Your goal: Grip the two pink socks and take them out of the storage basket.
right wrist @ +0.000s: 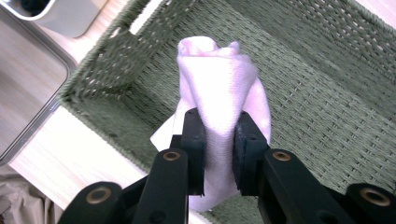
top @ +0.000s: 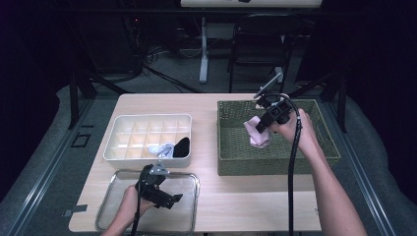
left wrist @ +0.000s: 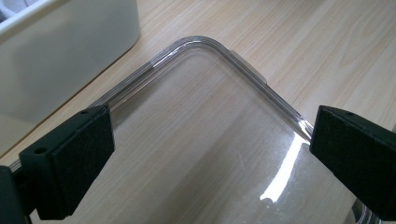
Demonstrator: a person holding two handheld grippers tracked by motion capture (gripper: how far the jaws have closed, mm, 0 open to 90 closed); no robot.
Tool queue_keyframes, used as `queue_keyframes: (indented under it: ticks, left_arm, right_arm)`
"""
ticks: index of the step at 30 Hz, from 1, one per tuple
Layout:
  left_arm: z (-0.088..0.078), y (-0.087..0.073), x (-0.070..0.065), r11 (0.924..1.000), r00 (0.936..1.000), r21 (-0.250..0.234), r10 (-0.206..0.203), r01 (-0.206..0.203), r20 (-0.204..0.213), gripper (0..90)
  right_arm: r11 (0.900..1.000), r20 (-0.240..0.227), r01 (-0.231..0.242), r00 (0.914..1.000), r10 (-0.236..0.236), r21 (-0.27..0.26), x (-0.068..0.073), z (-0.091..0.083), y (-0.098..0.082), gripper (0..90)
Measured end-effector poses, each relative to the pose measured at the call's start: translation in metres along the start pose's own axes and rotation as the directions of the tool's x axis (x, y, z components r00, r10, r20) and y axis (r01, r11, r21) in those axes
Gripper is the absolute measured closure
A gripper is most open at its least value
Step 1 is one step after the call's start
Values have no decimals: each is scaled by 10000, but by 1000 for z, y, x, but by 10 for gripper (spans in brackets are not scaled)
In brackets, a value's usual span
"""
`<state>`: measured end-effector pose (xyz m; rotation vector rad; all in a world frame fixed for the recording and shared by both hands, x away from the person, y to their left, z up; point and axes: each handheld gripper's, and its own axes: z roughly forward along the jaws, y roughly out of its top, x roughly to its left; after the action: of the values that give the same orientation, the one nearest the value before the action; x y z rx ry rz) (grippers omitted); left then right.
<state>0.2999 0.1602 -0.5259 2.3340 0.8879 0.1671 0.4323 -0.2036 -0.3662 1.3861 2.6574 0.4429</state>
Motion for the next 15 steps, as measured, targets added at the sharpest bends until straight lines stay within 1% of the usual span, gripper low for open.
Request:
queue_keyframes:
  ticks: [6,8,10,11,14,15]
  left_arm:
    - [0,0,0,10000,10000,16,19,-19,6,2]
    - [1,0,0,10000,10000,16,11,-11,14,2]
    - [1,0,0,10000,10000,10,4,-4,18,2]
    - [1,0,0,10000,10000,9,-22,22,21,2]
    - [1,0,0,10000,10000,4,-37,37,34,2]
    - [1,0,0,10000,10000,7,-25,25,34,2]
  right_arm:
    - [9994,-65,330,9994,-331,-79,17,-9,-2,775]
    - [9988,-58,487,9988,-486,20,21,-11,-2,774]
    - [9984,-136,561,9983,-563,-99,26,-12,-4,774]
    - [9984,-141,572,9983,-572,10,28,-14,-5,774]
    - [9969,-230,779,9967,-780,-63,35,-14,-8,773]
    - [9964,-210,852,9961,-851,21,38,-14,-9,773]
